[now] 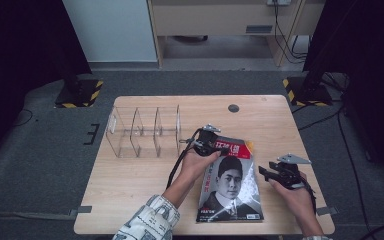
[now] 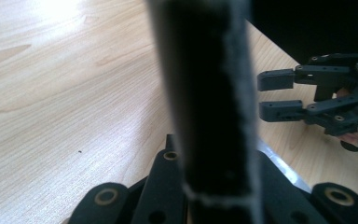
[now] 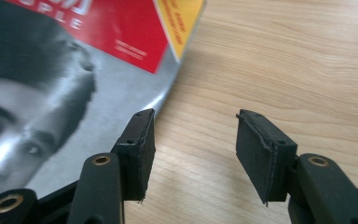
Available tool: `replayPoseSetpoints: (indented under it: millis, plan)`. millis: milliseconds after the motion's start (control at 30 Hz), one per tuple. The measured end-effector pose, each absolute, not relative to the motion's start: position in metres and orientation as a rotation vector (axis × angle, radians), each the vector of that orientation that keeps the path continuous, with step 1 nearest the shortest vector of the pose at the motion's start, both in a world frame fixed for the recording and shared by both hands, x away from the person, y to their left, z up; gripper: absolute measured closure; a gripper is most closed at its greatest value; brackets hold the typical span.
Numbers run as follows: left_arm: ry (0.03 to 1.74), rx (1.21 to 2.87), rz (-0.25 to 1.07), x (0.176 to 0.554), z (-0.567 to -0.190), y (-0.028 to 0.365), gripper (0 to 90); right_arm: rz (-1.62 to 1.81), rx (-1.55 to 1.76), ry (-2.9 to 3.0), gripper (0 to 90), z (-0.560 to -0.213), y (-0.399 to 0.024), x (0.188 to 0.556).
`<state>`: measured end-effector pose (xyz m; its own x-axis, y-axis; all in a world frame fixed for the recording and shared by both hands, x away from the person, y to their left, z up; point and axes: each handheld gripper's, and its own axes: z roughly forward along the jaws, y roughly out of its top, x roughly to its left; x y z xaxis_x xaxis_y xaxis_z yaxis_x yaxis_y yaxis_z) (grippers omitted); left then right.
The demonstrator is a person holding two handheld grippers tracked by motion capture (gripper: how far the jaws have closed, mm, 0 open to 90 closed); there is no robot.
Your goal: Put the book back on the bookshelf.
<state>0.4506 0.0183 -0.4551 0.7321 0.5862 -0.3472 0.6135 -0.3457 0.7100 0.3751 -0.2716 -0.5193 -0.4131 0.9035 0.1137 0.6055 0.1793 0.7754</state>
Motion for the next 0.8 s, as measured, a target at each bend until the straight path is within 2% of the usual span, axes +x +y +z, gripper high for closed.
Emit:
replayPoseSetpoints:
  millis: [500, 800]
  plan:
    - [0.885, 2.011, 0.005, 0.448, -0.43, 0.023, 86.4, 1.038, 1.459, 2.061, 46.8, -0.522, -0.276, 0.375]
    - [0.855, 2.006, 0.034, 0.446, -0.415, 0.023, 86.5, 0.978, 1.479, 2.037, 40.0, -0.523, -0.279, 0.376]
